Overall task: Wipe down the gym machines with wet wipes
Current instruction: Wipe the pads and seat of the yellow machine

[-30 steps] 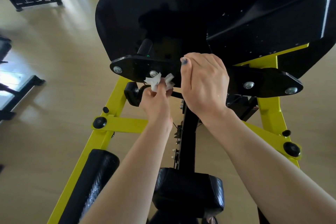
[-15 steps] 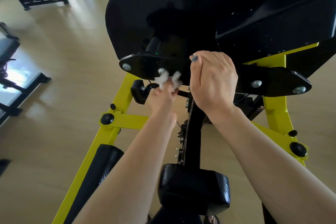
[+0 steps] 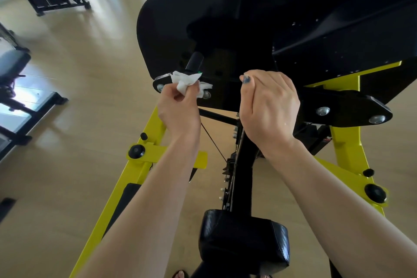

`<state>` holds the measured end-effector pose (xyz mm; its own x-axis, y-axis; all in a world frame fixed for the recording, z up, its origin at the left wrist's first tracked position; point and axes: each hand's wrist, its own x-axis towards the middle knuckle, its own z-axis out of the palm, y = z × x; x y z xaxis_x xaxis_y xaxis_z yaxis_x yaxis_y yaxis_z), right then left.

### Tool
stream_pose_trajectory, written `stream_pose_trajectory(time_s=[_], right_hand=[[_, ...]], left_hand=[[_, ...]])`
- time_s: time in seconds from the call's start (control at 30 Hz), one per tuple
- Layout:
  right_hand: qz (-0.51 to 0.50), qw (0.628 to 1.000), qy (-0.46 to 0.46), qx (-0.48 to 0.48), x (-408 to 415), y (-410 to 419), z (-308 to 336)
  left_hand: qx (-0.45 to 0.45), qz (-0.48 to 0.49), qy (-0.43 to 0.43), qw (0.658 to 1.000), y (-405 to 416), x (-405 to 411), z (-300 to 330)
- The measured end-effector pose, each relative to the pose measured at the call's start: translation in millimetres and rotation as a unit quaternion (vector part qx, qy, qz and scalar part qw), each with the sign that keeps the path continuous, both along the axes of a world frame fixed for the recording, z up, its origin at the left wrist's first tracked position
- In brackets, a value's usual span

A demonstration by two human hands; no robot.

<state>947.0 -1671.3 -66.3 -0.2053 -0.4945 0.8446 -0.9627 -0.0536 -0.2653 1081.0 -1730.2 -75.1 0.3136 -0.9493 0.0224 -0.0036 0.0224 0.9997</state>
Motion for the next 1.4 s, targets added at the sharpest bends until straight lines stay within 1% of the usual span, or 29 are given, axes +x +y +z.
stream_pose_trajectory(time_s=[0.07,0.17,0.23,0.33,0.47,0.53,0.6,0.67,0.73,0.77,0.83,0.9,0.97,1.03,1.1,1.17,1.23,1.27,1.33,1.4], right_hand=[[0.004,1.0,0.002,-0.001,-1.1,0.1,0.0],[0.0,1.0,0.001,-0.007,-0.4,-0.6,-0.2],[-0.004,1.0,0.0,-0.012,1.1,-1.3,-0.3],[-0.005,1.0,-0.002,-0.009,1.5,-1.5,0.3],[-0.005,1.0,0.008,-0.004,0.5,-0.3,0.4],[-0.002,1.0,0.005,-0.003,0.4,0.7,1.3],[0.001,1.0,-0.001,-0.004,0.5,1.5,1.7],[0.003,1.0,-0.002,-0.003,-0.1,1.4,1.6],[0.004,1.0,0.001,-0.004,-0.1,0.7,1.2],[0.003,1.0,0.001,-0.004,0.2,0.4,0.8],[-0.002,1.0,-0.001,-0.003,1.0,-0.2,0.9],[-0.006,1.0,-0.001,-0.004,1.3,-0.3,1.4],[-0.004,1.0,0.001,-0.002,1.2,-0.2,1.0],[-0.004,1.0,0.006,0.001,0.3,-0.5,0.2],[-0.009,1.0,0.007,-0.003,0.8,-1.6,-0.1],[-0.015,1.0,0.007,-0.008,1.3,-2.8,-0.9],[-0.013,1.0,0.01,-0.012,0.1,-3.4,-2.1],[-0.009,1.0,0.012,-0.011,-0.7,-3.4,-2.5],[-0.007,1.0,0.012,-0.009,-1.4,-3.1,-3.0],[-0.008,1.0,0.01,-0.011,-0.9,-3.5,-3.4]], left_hand=[[0.009,0.016,-0.012,1.0,-6.3,8.0,-1.3],[0.052,0.048,0.019,0.997,-19.1,26.2,-7.7],[0.047,0.043,0.004,0.998,-18.7,27.6,-8.1],[-0.022,-0.008,-0.073,0.997,-6.0,8.2,-1.4],[-0.118,-0.069,-0.221,0.966,3.7,-4.9,3.6],[-0.134,-0.072,-0.25,0.956,1.9,1.3,2.0],[-0.101,-0.038,-0.225,0.968,-3.3,9.8,-1.5],[-0.035,0.014,-0.16,0.986,-12.4,21.6,-5.9],[0.008,0.052,-0.118,0.992,-18.7,33.1,-7.7],[0.01,0.055,-0.118,0.991,-19.2,35.6,-8.0],[-0.021,0.017,-0.15,0.988,-12.7,29.6,-5.3],[-0.066,-0.038,-0.192,0.978,-1.6,14.4,-3.1],[-0.105,-0.055,-0.21,0.97,2.0,6.0,-3.5],[-0.146,-0.067,-0.248,0.955,-1.7,7.5,-4.6],[-0.195,-0.097,-0.314,0.924,-5.3,14.2,-2.6],[-0.242,-0.123,-0.388,0.881,-8.9,18.8,1.4],[-0.274,-0.126,-0.432,0.85,-13.4,22.9,2.9],[-0.28,-0.118,-0.432,0.85,-16.1,27.0,3.0],[-0.265,-0.082,-0.391,0.877,-23.3,39.8,1.8],[-0.228,-0.037,-0.355,0.906,-32.1,55.9,-2.9]])
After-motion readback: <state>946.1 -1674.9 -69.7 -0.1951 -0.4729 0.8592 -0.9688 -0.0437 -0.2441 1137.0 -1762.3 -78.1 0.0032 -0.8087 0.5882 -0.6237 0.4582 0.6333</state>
